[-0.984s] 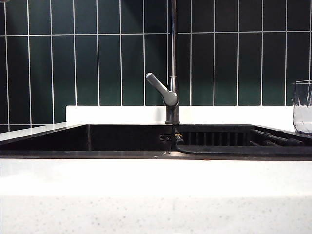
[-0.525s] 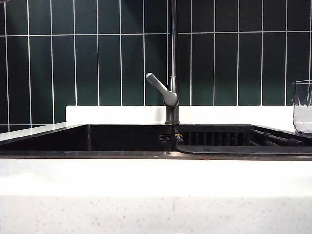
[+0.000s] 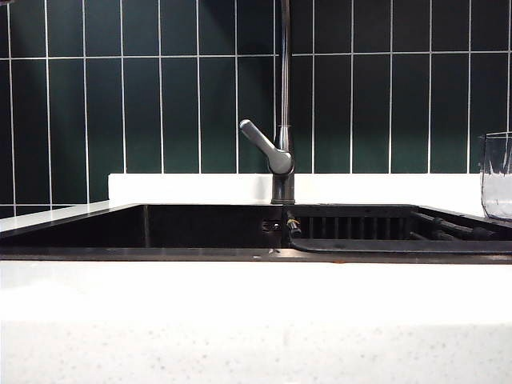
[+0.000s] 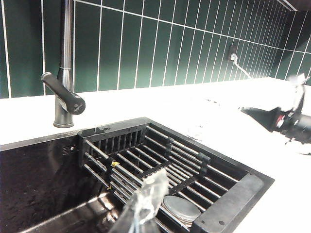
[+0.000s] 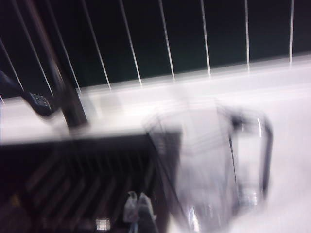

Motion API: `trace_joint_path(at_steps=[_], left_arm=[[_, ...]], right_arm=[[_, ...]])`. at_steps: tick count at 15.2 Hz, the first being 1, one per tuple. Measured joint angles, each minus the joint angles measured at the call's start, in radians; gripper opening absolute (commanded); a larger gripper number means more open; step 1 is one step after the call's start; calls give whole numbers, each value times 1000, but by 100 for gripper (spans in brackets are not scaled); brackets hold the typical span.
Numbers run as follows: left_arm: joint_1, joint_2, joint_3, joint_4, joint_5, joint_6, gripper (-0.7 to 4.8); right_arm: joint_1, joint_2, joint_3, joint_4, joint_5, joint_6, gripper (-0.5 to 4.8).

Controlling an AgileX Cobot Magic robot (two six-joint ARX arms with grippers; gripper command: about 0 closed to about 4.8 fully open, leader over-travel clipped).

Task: Pick up the mug next to the sink, go to the faucet to get some water, pour the water into the sink, and finally put the mug back to its place.

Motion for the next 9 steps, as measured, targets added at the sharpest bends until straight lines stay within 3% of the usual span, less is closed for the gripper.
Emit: trace_joint_path(at_steps=[3,6,9], left_arm=[[0,0,0,2,0,0,-6],[0,0,0,0,0,0,-6],[0,0,0,-14,0,0,-6]], right_arm=[[90,-139,0,-34,27,-23,-6],[192,-270,0,-169,43,-97,-6],[326,-450,0,-368,163,-173,-6]])
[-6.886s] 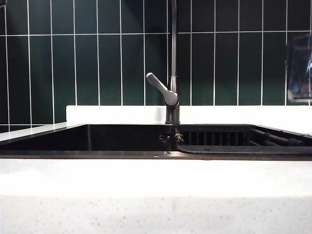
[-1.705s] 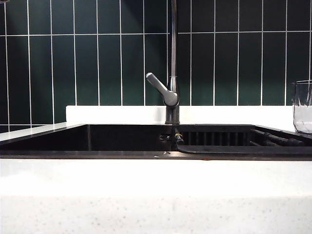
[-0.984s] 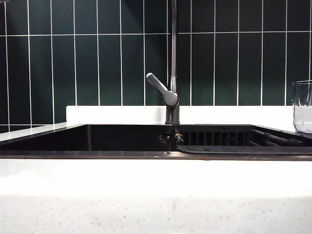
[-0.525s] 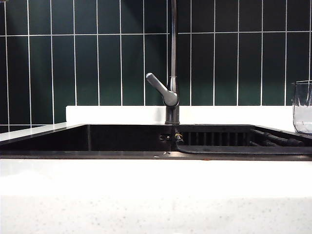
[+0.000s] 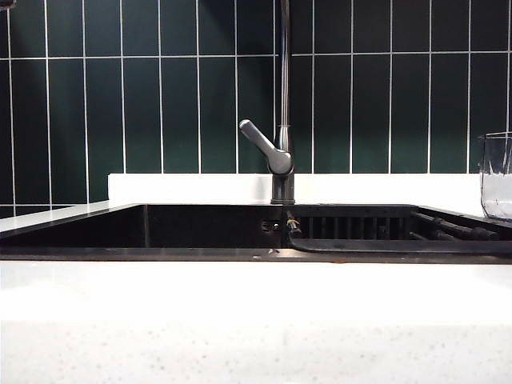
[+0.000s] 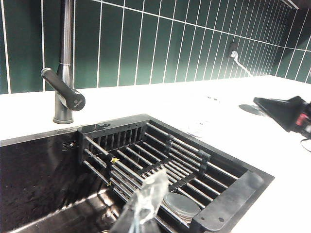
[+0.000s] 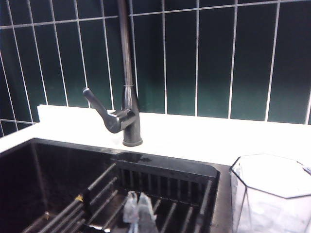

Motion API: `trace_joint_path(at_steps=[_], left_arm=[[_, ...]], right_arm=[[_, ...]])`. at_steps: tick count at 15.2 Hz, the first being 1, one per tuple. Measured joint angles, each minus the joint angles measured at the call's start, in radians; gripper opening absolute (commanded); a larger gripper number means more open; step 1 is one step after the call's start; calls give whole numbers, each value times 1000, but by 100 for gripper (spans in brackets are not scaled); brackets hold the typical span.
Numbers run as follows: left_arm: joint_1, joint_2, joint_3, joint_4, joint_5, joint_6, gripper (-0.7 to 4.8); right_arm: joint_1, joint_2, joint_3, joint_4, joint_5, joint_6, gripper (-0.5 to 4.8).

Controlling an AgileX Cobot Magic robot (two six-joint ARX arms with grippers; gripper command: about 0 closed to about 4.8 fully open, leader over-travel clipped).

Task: Pick up the mug next to the sink, go to the faucet to get some water, pour the water into the sink, and finally put the mug back to its place.

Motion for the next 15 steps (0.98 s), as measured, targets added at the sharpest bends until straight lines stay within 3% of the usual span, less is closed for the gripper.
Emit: trace_joint_path(at_steps=[3,8,11,15], left_arm=[[0,0,0,-7,0,0,-6],[0,0,0,-14,0,0,-6],[0,0,-4,-14,0,0,-6],[0,0,-13,-63,-6,-5,-5]], right_arm=[[155,-263,0,-314,207,-75,-6],[330,-294,0,-416,426,-152,-6],[344,-294,0,-424,454,-225,-6],[338,-294,0,-425,457,-232,-5]])
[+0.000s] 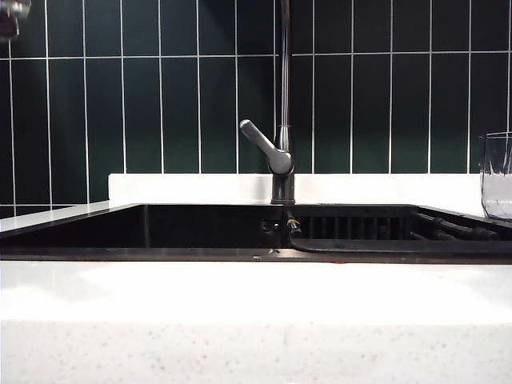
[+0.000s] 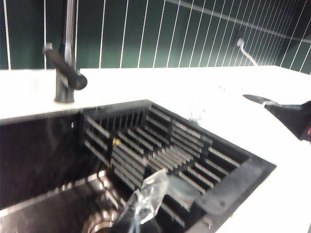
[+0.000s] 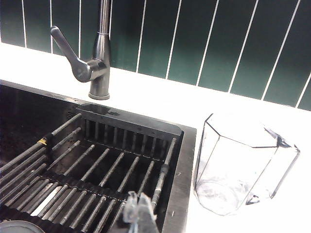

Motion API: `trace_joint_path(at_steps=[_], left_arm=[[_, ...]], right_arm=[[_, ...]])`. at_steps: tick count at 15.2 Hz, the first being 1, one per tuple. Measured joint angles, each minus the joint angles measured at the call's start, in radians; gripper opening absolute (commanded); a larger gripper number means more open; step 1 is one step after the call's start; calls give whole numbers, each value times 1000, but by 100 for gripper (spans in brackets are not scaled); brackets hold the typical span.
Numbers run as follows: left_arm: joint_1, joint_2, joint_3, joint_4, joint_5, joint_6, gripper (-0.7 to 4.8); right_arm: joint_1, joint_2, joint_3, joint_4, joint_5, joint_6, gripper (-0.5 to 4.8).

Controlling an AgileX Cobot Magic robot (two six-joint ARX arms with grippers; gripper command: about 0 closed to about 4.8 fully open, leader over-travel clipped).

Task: Pick up the mug next to the sink, go to the faucet to get some water, pour the water into the sink, and finally put the mug back to its place.

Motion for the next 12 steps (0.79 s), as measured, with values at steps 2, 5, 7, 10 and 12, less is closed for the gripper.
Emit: trace_joint_path(at_steps=[2,5,7,10,12], left_arm=[[0,0,0,-15,-1,0,-5],[0,0,0,-15,-1,0,-5],[0,0,0,-15,-1,0,-5],[0,0,0,-15,-1,0,-5],[0,0,0,-32,-14,0,-6]], right_arm=[[0,0,0,0,0,0,-5],[0,0,0,-1,0,0,-5],[0,0,0,-1,0,0,-5],[0,0,0,-2,0,0,-6],[0,0,0,-3,0,0,-5]])
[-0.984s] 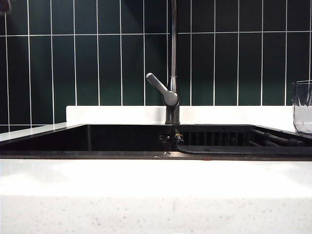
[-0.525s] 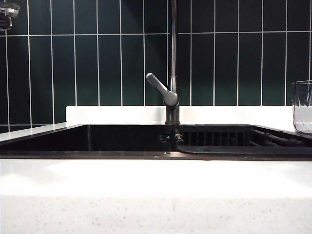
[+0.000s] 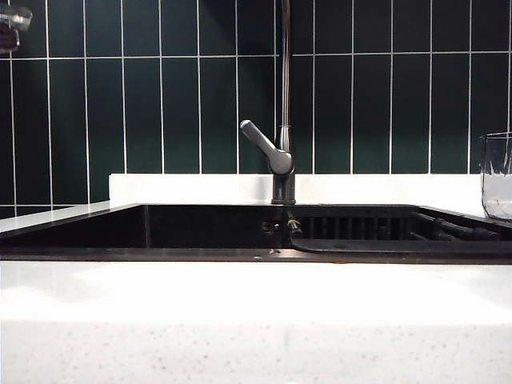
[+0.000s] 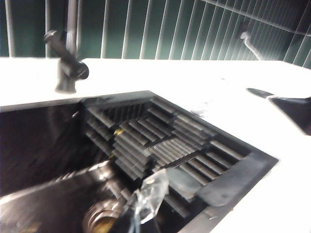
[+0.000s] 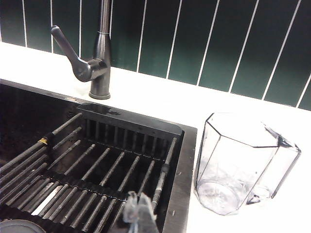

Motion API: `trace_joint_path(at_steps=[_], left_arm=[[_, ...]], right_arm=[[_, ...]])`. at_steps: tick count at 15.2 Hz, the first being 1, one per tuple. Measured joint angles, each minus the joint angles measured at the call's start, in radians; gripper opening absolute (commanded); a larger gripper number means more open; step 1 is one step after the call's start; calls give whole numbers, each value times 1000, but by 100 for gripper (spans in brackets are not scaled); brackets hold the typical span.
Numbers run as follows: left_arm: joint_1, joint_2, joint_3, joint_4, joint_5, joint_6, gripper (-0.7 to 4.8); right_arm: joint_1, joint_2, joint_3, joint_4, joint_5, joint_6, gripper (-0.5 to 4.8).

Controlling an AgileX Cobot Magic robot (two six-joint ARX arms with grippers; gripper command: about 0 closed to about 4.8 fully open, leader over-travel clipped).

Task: Pick up the mug next to the sink, go to the faucet to get some water, pour the water into the sink, and finally put the mug back to its place.

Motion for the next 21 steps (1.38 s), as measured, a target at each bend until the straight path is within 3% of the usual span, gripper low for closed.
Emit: trace_joint_path(at_steps=[2,3,4,7,9,11,12,21], left_arm=[[1,0,1,-114,-166,-1,-5],[6,0,0,-271,-352,-3,-5],[42,1,-2,-316,-405,-3,-5],[210,1,-2,-221,-401,-3,-5],[315,0,-5,11,-387,-3,-5],[334,-2,-68,219,-420,-3,-5],[332,-2,-101,261,-425,-3,-5],[332,0,-108,217,-455,-3,-5]], right_arm=[[0,0,0,-1,0,0,-5],[0,0,0,-1,0,0,-5],[0,0,0,-1,0,0,-6],[0,0,0,-1,0,0,-5],[0,0,0,-2,0,0,-6],[0,0,0,-7,1,0,-5],[0,0,0,-7,0,0,-5],[0,0,0,-8,0,0,-5]])
